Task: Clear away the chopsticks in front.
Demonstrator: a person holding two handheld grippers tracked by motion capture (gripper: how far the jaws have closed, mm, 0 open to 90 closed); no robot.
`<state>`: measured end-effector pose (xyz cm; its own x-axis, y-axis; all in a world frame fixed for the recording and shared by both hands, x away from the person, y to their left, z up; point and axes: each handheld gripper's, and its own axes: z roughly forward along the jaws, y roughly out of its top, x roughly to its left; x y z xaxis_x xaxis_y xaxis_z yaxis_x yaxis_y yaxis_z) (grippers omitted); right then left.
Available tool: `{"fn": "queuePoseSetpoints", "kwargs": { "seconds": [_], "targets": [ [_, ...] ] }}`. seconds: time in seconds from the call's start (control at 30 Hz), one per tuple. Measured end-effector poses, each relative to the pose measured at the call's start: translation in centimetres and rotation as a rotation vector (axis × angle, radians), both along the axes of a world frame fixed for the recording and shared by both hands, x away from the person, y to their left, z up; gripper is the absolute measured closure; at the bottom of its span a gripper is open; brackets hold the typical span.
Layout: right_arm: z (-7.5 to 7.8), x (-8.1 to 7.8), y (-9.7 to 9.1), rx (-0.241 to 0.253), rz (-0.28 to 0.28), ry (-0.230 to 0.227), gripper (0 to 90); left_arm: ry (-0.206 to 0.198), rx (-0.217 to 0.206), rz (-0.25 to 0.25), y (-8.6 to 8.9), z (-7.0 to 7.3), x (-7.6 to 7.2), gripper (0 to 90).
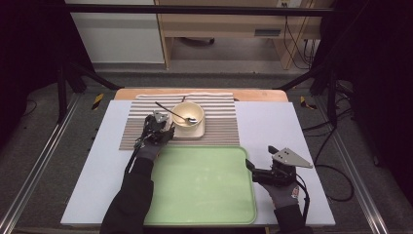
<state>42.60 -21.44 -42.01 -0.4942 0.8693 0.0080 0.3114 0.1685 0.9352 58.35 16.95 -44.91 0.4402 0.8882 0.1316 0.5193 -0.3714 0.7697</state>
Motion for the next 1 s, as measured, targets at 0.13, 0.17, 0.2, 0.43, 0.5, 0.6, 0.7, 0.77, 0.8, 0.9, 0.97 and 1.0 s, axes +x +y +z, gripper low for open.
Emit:
{"fn": "queuePoseSetpoints", "kwargs": {
  "seconds": [0.13,0.17,0.2,0.43,0.5,0.6,0.7,0.77,0.8,0.9,0.97,1.0],
  "targets": [
    [0.0,0.0,0.0,-0.002,-0.002,-0.002,7.4,0.013,0.01,0.003,-0.2,-0.5,0.3,57.8],
    [0.0,0.0,-0.1,-0.001,-0.002,-0.002,7.4,0.014,0.011,0.005,-0.2,-0.6,0.4,58.8],
    [0.0,0.0,-0.1,-0.001,-0.002,-0.003,7.4,0.016,0.015,0.005,-0.2,-0.6,0.4,59.8],
    [0.0,0.0,-0.1,-0.004,-0.001,0.001,7.4,0.022,0.011,0.009,-0.2,-1.0,0.6,65.7],
    [0.0,0.0,-0.1,-0.004,-0.001,0.0,7.6,0.031,0.012,0.009,-0.1,-1.1,0.7,66.9],
    [0.0,0.0,0.0,0.0,-0.003,0.001,7.6,0.033,0.009,0.007,-0.1,-1.3,0.8,69.9],
    [0.0,0.0,-0.1,-0.004,-0.004,0.0,7.6,0.035,0.003,0.007,-0.2,-1.3,0.9,72.0],
    [-0.1,0.0,-0.1,-0.005,-0.005,0.001,7.6,0.037,0.003,0.01,-0.1,-1.4,0.9,73.7],
    [-0.1,0.1,-0.1,-0.006,-0.005,0.0,7.6,0.038,0.002,0.013,-0.1,-1.4,1.0,75.0],
    [0.0,0.0,-0.1,-0.004,-0.005,0.0,7.6,0.042,-0.002,0.018,0.0,-1.5,1.0,78.4],
    [-0.1,0.1,-0.1,-0.006,-0.004,0.001,7.6,0.044,-0.004,0.017,-0.1,-1.5,1.0,80.6],
    [-0.1,0.1,-0.1,-0.006,-0.004,0.001,7.7,0.043,-0.003,0.019,-0.1,-1.5,1.0,81.7]
  ]
}}
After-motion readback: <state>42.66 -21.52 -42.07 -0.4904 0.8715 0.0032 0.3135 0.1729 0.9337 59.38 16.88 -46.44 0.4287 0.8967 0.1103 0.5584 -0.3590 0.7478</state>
